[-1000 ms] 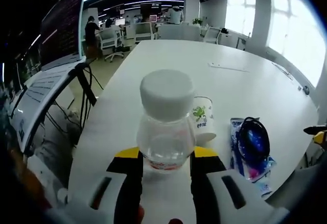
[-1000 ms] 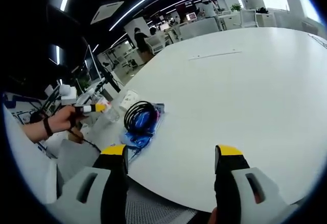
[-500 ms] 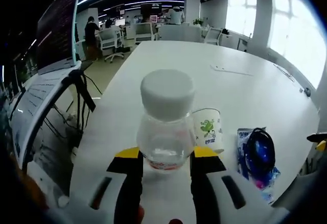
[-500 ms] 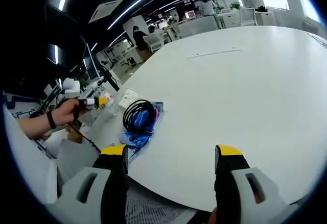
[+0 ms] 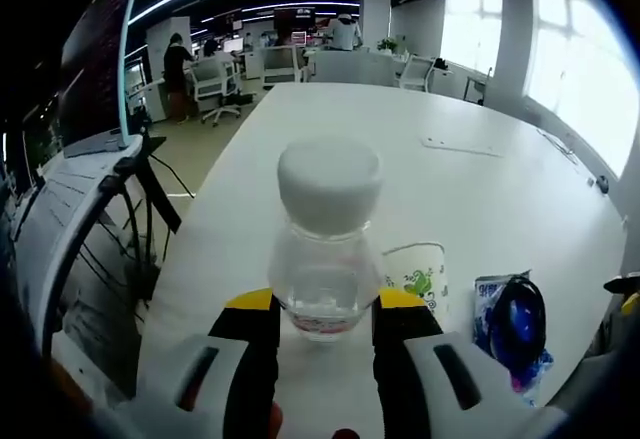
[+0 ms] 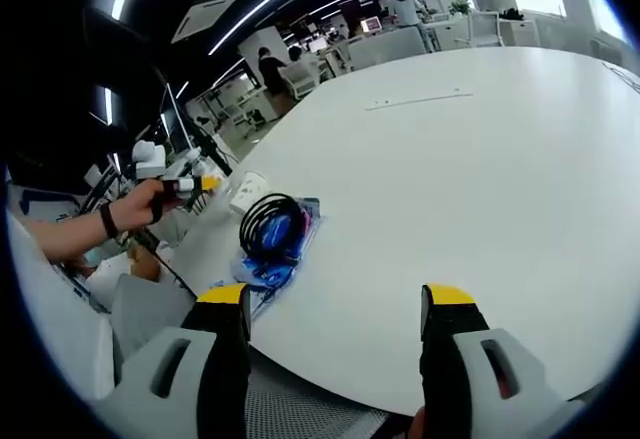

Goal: Arrange the tabletop items into an orderly group along one side of the table until the central work area is clear of visible clutter.

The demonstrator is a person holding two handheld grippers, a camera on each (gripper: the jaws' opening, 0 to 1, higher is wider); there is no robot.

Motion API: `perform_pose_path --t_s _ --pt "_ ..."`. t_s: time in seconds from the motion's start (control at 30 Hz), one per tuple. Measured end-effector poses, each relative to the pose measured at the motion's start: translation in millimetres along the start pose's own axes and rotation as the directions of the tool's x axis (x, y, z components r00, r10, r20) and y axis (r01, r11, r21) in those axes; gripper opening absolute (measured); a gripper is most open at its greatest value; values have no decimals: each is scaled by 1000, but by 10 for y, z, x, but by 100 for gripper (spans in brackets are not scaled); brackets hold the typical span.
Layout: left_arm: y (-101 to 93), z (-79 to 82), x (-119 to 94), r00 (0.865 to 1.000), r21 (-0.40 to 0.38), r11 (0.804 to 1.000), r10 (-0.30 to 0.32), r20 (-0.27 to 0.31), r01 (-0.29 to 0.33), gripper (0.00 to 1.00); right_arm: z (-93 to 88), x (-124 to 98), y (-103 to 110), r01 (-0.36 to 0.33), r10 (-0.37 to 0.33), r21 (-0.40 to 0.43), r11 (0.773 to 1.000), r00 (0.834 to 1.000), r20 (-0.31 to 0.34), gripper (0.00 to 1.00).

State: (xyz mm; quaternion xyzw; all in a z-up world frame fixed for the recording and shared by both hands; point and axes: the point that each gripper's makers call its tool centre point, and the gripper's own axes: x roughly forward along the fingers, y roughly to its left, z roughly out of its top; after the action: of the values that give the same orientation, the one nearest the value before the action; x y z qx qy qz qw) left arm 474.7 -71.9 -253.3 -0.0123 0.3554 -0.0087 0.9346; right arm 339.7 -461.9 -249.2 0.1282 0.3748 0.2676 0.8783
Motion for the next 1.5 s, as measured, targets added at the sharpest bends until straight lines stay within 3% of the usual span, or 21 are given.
perform_pose_path --t_s 0.37,1.5 --pt "26 112 132 1000 -13 1000 6 -2 -6 35 14 -7 -17 7 -7 4 1000 1000 -5 69" --pt "49 228 272 1000 -39 999 15 1 -15 35 -47 -98 -70 30 -30 17 999 1000 3 69"
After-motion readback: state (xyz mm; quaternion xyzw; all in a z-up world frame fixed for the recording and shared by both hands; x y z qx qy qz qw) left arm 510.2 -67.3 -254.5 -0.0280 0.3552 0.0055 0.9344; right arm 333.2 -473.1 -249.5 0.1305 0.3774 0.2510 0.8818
